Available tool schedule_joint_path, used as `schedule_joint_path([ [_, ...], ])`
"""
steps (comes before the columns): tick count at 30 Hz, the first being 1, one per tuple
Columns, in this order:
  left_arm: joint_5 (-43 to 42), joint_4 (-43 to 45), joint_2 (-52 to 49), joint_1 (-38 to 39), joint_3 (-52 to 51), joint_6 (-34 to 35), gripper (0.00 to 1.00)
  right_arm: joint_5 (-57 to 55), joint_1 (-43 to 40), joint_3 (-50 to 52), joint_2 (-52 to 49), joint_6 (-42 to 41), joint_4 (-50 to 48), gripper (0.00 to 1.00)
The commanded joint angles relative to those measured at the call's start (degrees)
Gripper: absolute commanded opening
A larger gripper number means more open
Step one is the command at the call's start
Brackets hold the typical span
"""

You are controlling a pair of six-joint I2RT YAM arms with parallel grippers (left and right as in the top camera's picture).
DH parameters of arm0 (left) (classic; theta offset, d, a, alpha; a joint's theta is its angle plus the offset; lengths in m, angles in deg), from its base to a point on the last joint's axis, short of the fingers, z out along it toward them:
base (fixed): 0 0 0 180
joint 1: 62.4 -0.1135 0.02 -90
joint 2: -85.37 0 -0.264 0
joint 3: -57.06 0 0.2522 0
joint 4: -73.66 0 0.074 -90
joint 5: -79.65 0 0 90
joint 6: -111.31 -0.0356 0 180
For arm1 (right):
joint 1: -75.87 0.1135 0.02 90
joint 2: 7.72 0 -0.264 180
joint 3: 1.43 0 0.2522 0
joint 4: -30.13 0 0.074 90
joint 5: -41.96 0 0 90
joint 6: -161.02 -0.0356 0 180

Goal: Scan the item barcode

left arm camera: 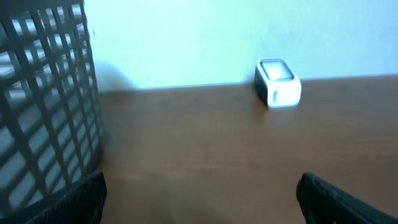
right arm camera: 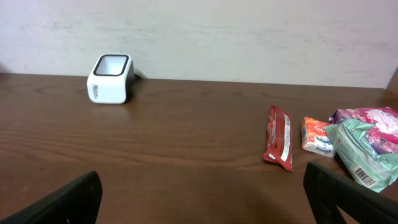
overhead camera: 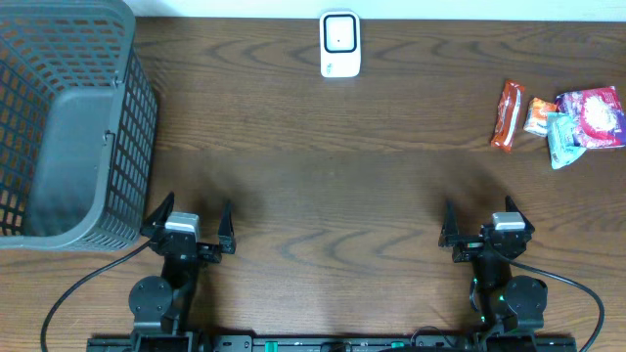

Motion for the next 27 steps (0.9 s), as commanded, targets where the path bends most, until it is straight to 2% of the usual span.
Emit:
schedule_joint_path([
  [1,-0.9,2.3,0.5,-0.3,-1.6,1.7,0.98,-0.1,0.3,0.2,0.4,0.2,0.1,0.99],
  [9,-0.9,1.5,0.5,-0.3,-1.6,1.4,0.98,-0.1,0.3,0.2,0.4,0.2,0.1,0.99],
  [14,-0.9,-3.9,0.5,-0.3,-1.6,0.3,0.98,-0.1,0.3,0.2,0.4,0.2,0.1,0.99],
  [27,-1.7,-4.1,0.5,-0.3,-1.6,-1.1,0.98,-0.1,0.3,0.2,0.4,0.2,0.1,0.99],
])
